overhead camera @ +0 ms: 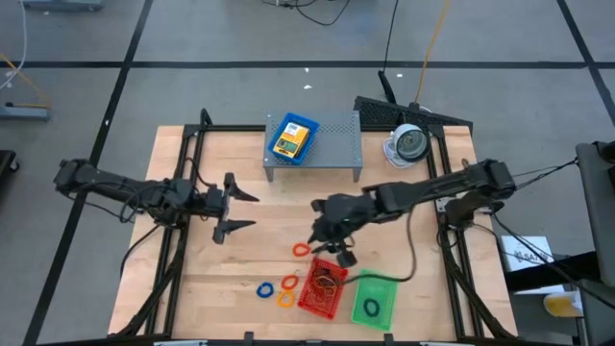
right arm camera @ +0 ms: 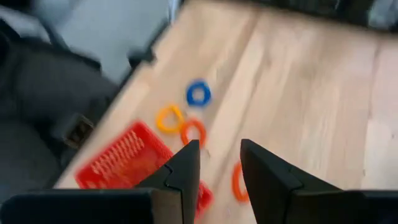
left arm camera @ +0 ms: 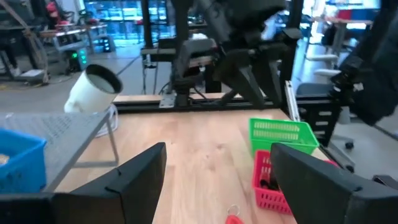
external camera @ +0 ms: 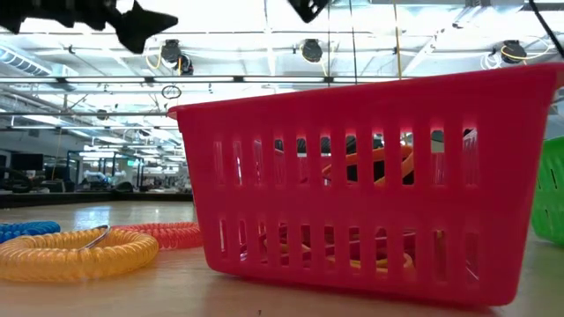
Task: Pick & Place Office Desk Supplies
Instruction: Put the orange spring rubberband into the green bin
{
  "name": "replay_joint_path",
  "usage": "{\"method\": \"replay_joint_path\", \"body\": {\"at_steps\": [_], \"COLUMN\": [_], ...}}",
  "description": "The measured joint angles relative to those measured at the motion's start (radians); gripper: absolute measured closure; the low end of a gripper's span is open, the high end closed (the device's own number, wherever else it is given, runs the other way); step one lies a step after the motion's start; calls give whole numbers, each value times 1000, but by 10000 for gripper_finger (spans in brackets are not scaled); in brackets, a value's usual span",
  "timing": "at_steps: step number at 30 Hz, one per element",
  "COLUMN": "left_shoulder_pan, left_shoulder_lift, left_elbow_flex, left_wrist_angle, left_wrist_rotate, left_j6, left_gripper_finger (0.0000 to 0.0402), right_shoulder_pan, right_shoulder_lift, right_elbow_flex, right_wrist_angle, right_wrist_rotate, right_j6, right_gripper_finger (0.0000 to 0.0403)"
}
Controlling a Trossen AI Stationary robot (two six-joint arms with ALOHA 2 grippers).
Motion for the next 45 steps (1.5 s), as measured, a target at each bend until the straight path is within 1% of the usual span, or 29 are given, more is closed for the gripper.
{"method": "replay_joint_path", "body": {"at_steps": [5, 8, 10, 16, 29, 34, 40, 45], "left_shoulder_pan": [18, 19, 19, 19, 19, 19, 19, 19], "left_shoulder_lift": [-3, 5, 5, 5, 5, 5, 5, 5], "left_elbow_flex": [-43, -48, -48, -48, -48, -48, -48, -48], "left_wrist_angle": [41, 42, 42, 45, 48, 48, 48, 47], "left_wrist_rotate": [-2, -2, -2, -2, -3, -3, -3, -3], "left_j6": [-22, -24, -28, -26, -23, -23, -24, -24], "left_gripper_finger": [108, 108, 108, 108, 108, 108, 108, 108], "right_shoulder_pan": [-31, -49, -61, -92, -88, -88, -88, -88], "right_shoulder_lift": [158, 226, 261, 335, 478, 499, 500, 500], "right_elbow_flex": [182, 248, 272, 279, 279, 279, 278, 272], "right_wrist_angle": [-205, -268, -280, -305, -270, -239, -202, -164], "right_wrist_rotate": [-2, -3, -4, -3, -3, -3, 0, 0], "right_j6": [-116, -162, -180, -194, -198, -173, -169, -133], "right_gripper_finger": [298, 298, 298, 298, 298, 298, 298, 298]}}
